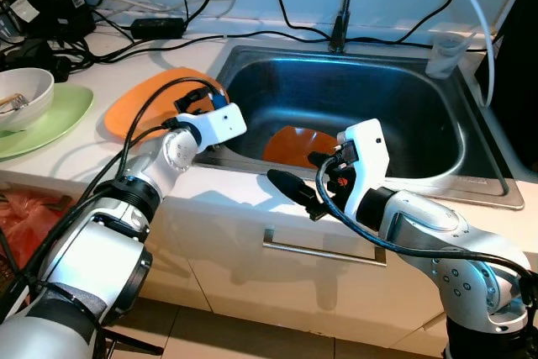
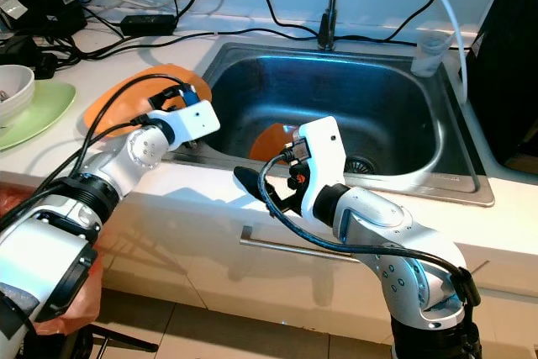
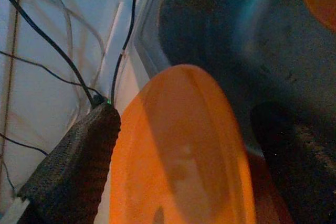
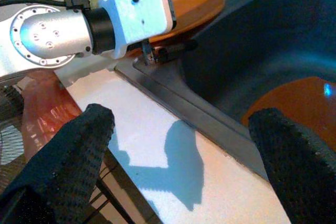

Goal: Kitchen organization

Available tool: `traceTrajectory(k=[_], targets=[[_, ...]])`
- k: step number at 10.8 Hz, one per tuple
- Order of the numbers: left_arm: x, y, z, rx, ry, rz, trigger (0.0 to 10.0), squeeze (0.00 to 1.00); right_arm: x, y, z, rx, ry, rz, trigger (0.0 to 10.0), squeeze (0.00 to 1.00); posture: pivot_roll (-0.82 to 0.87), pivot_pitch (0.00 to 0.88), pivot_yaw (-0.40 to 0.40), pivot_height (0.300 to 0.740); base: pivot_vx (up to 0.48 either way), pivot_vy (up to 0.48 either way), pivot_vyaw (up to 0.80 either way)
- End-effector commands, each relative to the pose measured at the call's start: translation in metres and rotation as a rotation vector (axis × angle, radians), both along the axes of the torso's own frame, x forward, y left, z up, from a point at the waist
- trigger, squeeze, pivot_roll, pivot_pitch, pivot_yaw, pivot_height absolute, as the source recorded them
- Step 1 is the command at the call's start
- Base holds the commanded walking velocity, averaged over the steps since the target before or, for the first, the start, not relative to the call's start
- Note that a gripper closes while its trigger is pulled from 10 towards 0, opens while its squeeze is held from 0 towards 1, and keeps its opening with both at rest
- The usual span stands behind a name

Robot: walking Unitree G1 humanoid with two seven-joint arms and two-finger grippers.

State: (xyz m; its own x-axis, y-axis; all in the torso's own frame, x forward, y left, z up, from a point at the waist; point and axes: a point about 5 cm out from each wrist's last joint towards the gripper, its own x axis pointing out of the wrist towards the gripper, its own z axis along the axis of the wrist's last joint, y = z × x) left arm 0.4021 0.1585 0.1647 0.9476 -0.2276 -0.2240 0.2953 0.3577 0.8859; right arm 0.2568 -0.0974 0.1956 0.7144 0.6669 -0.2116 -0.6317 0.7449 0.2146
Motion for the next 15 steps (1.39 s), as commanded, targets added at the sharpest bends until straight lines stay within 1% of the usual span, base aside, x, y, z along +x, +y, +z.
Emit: traceTrajectory(k=[1, 2, 6, 15], targets=[[-0.0118, 0.0222, -0.0339, 0.053, 0.163, 0.082, 4.3, 0.00, -0.0021, 0.0020, 0.0024, -0.004, -0.010, 0.010, 10.0, 0.00, -0.05, 0.071, 0.042, 0.740, 0.000, 0.000, 0.00], [-0.0117, 0.0221, -0.0337, 0.050, 0.165, 0.081, 0.0, 0.00, -0.0017, 0.0021, 0.0027, -0.004, -0.012, 0.008, 10.0, 0.00, -0.05, 0.070, 0.042, 0.740, 0.000, 0.000, 0.00], [-0.0136, 0.0268, -0.0371, 0.055, 0.180, 0.094, 0.0, 0.00, -0.0005, 0.0021, 0.0035, -0.005, -0.021, 0.001, 10.0, 0.00, -0.05, 0.071, 0.041, 0.740, 0.000, 0.000, 0.00], [-0.0163, 0.0294, -0.0424, 0.051, 0.204, 0.102, 0.0, 0.00, 0.0016, 0.0017, 0.0038, -0.010, -0.027, -0.004, 10.0, 0.00, -0.05, 0.065, 0.032, 0.740, 0.000, 0.000, 0.00]])
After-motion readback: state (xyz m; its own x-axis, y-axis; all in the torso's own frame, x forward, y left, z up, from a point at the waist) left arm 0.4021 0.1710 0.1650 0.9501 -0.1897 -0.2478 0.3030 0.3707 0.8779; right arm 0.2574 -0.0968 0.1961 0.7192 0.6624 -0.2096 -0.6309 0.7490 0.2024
